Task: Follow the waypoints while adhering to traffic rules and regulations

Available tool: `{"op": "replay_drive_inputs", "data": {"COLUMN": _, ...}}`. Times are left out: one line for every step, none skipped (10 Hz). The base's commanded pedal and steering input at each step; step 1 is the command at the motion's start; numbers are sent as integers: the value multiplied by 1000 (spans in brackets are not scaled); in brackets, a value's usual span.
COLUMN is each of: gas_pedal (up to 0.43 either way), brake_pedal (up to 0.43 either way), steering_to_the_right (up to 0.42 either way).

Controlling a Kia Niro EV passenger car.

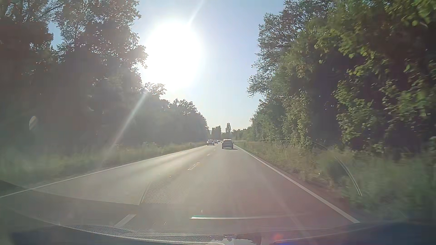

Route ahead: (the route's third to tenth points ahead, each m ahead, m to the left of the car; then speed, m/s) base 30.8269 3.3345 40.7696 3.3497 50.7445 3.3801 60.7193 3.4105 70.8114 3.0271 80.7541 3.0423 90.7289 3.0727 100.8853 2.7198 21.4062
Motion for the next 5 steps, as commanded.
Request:
{"op": "replay_drive_inputs", "data": {"gas_pedal": 169, "brake_pedal": 0, "steering_to_the_right": 2}}
{"op": "replay_drive_inputs", "data": {"gas_pedal": 169, "brake_pedal": 0, "steering_to_the_right": 2}}
{"op": "replay_drive_inputs", "data": {"gas_pedal": 169, "brake_pedal": 0, "steering_to_the_right": 2}}
{"op": "replay_drive_inputs", "data": {"gas_pedal": 169, "brake_pedal": 0, "steering_to_the_right": 1}}
{"op": "replay_drive_inputs", "data": {"gas_pedal": 169, "brake_pedal": 0, "steering_to_the_right": 2}}
